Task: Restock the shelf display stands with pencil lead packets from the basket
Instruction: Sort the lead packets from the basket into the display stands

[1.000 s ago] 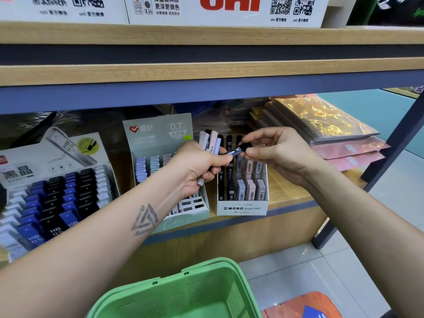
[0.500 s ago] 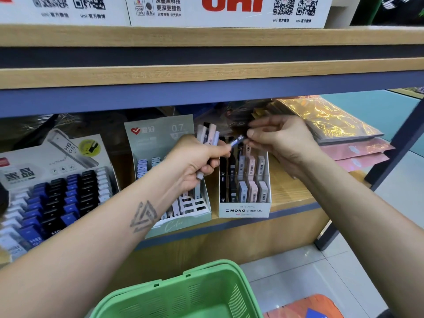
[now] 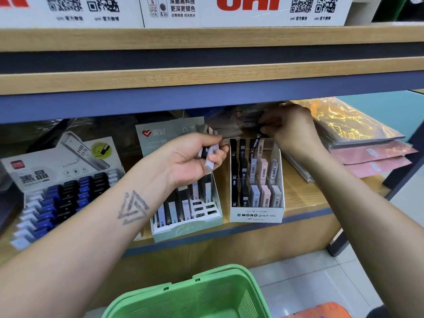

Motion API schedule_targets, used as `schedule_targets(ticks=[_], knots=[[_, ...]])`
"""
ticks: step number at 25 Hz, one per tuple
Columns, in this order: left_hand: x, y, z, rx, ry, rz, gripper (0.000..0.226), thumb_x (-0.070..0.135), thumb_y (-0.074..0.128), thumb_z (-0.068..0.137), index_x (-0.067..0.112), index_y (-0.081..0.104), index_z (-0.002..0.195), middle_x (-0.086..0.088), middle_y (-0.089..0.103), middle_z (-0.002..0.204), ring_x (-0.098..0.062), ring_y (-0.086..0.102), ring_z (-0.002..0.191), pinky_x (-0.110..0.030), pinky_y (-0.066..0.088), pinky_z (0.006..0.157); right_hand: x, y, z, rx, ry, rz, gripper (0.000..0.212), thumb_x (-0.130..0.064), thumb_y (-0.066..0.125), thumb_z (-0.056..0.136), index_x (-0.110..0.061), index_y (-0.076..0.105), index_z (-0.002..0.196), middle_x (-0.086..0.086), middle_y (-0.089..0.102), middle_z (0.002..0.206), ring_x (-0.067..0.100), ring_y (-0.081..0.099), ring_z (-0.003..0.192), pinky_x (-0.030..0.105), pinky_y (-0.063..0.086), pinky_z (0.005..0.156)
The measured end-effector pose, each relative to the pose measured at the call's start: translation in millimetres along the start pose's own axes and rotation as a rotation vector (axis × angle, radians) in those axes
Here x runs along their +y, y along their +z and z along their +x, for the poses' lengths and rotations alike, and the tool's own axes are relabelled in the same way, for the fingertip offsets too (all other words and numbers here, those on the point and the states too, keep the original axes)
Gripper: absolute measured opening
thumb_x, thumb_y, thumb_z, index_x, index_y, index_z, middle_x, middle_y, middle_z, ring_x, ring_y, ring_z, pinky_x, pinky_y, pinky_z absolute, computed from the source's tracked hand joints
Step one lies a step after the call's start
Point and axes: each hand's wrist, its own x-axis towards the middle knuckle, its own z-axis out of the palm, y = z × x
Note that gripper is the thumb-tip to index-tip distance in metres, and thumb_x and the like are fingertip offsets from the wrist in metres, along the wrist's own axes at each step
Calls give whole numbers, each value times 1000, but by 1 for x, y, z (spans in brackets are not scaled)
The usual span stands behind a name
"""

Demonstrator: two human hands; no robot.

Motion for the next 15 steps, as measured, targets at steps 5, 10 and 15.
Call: schedule_targets(ticks=[5,10,15], knots=[[-4,2,3,25,57,-54,23,-1,62,92,-8,56,114,-25,56,118,-33,70,92,-31,59,51,7,18,-3,3,-93,-173,20,1,70,88,-8,76,104,11,74,105,26,69,97,27,49,85],[-5,4,0,28,71,-42,24,2,66,91,-6,57,112,-24,54,122,-39,73,74,-31,59,49,15,32,-9,-26,-160,-233,20,4,68,86,-9,76,98,9,75,96,25,71,86,34,58,79],[-7,4,0,42,72,-50,29,3,65,92,-7,56,118,-27,53,136,-38,73,71,-30,58,48,18,40,-12,-50,-210,-355,17,7,68,82,-7,74,90,11,73,87,30,69,77,34,55,65]])
